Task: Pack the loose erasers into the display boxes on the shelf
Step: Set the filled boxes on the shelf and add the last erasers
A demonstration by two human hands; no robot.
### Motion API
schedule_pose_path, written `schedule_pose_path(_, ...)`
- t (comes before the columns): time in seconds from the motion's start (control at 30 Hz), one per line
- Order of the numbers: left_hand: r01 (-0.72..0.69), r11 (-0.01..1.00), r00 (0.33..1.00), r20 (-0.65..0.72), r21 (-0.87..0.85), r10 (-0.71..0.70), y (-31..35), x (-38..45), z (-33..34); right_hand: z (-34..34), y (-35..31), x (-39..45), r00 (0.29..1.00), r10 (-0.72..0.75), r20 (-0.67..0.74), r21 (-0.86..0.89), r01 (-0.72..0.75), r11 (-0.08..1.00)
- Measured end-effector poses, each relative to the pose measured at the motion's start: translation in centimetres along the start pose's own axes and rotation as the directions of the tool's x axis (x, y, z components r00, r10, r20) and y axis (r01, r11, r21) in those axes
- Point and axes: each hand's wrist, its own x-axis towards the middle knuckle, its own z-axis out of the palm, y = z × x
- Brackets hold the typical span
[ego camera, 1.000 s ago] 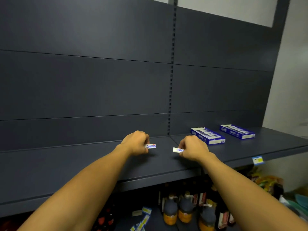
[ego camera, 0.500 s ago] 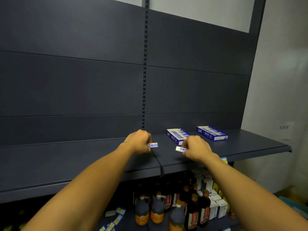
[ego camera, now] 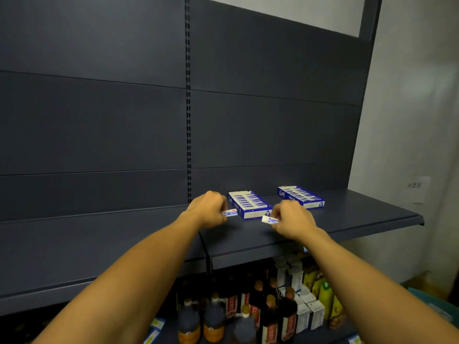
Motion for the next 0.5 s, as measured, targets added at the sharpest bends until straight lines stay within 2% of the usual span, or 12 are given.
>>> schedule_pose_path(0.2, -0.009, 0.999, 0.999, -0.032, -0.044, 0.007, 0.1, 5.7, 1.8, 0.5, 3.2, 4.3, 1.000, 0.016, 0.001, -0.005, -0.016, 1.000)
schedule_pose_path(0.5, 0.030, 0.988, 0.999, 0.028, -0.149, -0.026, -1.1, 12.9, 4.4, 0.8, 4.9, 11.8, 1.000, -0.008, 0.031, 0.145, 0.003, 0.989)
